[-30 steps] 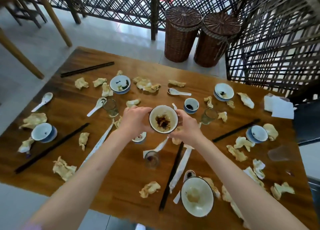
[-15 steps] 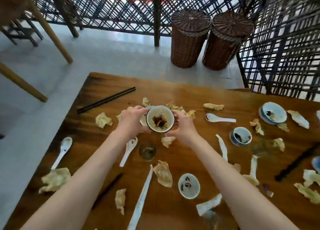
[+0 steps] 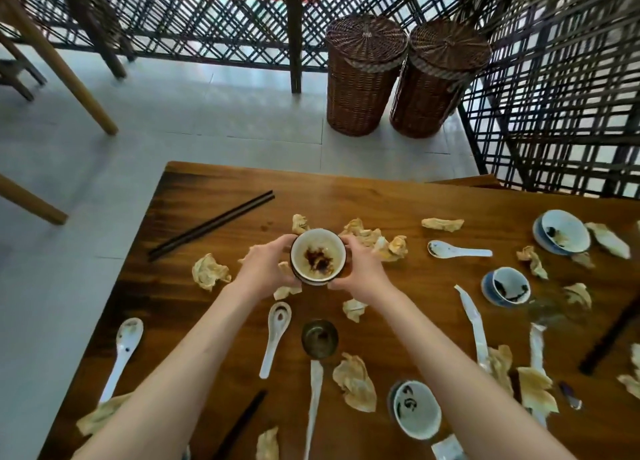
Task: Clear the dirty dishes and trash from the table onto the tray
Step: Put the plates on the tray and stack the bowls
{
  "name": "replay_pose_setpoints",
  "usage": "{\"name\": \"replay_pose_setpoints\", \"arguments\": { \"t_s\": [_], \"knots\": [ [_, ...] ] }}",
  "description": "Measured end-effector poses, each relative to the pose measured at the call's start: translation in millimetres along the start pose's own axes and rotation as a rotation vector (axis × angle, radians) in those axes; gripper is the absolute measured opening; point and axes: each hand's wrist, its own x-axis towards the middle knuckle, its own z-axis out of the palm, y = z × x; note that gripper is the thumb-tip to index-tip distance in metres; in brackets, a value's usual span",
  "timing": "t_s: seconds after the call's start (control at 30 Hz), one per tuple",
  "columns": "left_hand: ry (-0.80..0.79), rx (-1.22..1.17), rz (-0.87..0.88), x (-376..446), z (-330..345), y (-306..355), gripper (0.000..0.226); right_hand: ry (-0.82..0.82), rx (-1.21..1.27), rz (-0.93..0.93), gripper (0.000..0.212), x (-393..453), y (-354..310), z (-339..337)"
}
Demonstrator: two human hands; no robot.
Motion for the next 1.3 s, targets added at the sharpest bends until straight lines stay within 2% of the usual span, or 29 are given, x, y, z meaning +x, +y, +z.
{"name": "replay_pose_setpoints", "arguments": {
  "t_s": [0.1,0.17,0.27,0.57,0.83,1.07,1.3],
  "knots": [
    [-0.040,0.140,-0.030,4,5,0,0.095,-0.030,-0.009,0.029,0.092,2,0,3],
    [-0.019,0.221,-0.018,6,10,0,0.090,-0.048,-0.028,0.051,0.093,5,1,6],
    [0.023,0.224,-0.007,9,14,-2,0.082,-0.020,-0.029,0.065,0.087,7,2,9],
    [0.026,0.274,0.067,12,6,26,0.086,0.042,0.075,0.020,0.083,-8,15,-19],
    [0.017,0.249,0.246,23,21,135,0.082,0.184,0.072,0.030,0.079,-37,56,-116],
    [-0.006,0.228,0.350,44,77,250,0.067,0.267,0.009,0.034,0.072,-60,126,-221],
    [-0.015,0.217,0.402,83,139,342,0.071,0.285,-0.012,0.004,0.070,-52,202,-308]
  ]
}}
